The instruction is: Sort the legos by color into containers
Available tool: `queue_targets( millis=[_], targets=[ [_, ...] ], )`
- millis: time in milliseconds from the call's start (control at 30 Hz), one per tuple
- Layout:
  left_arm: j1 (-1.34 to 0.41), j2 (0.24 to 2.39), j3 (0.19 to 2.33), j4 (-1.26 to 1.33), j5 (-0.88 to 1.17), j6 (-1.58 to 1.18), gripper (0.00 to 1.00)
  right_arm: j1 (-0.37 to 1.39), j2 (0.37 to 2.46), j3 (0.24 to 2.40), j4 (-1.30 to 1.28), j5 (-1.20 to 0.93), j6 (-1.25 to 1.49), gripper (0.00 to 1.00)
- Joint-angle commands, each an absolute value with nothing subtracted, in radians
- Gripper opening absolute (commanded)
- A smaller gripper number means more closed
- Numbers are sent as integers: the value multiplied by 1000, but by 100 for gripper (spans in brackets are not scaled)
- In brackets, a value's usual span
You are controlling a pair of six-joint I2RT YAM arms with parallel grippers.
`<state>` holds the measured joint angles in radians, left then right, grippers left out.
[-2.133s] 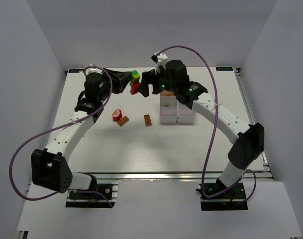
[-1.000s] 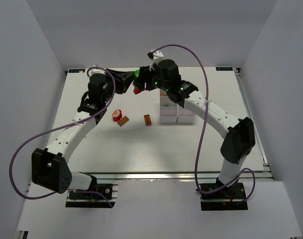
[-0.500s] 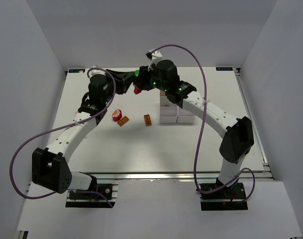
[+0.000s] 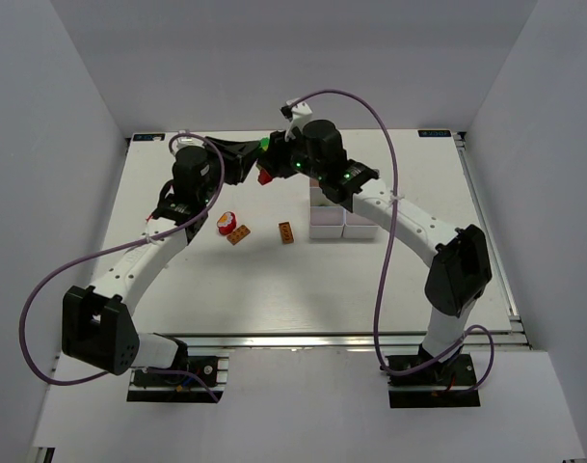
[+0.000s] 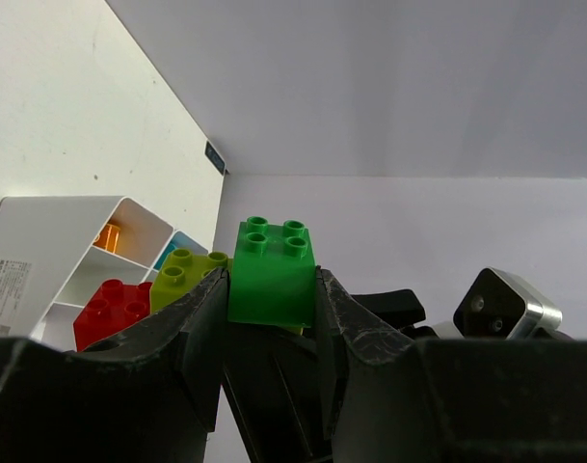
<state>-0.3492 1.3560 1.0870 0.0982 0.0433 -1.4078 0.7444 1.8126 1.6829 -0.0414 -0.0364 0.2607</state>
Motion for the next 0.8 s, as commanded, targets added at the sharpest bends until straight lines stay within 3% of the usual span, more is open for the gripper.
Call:
queue_targets(
  millis=[0,567,767],
  targets=[
    [-353,1335,1117,104,34,-1394,0,741,1749,1620,18,-40,249,0],
    [-342,1387,1154,95,29,-1342,0,715,1514,1361,51,-38,244,0],
    [-347,1422,1143,81,144,-1270,0,559,1431,1332,29,-41,210,0]
  ],
)
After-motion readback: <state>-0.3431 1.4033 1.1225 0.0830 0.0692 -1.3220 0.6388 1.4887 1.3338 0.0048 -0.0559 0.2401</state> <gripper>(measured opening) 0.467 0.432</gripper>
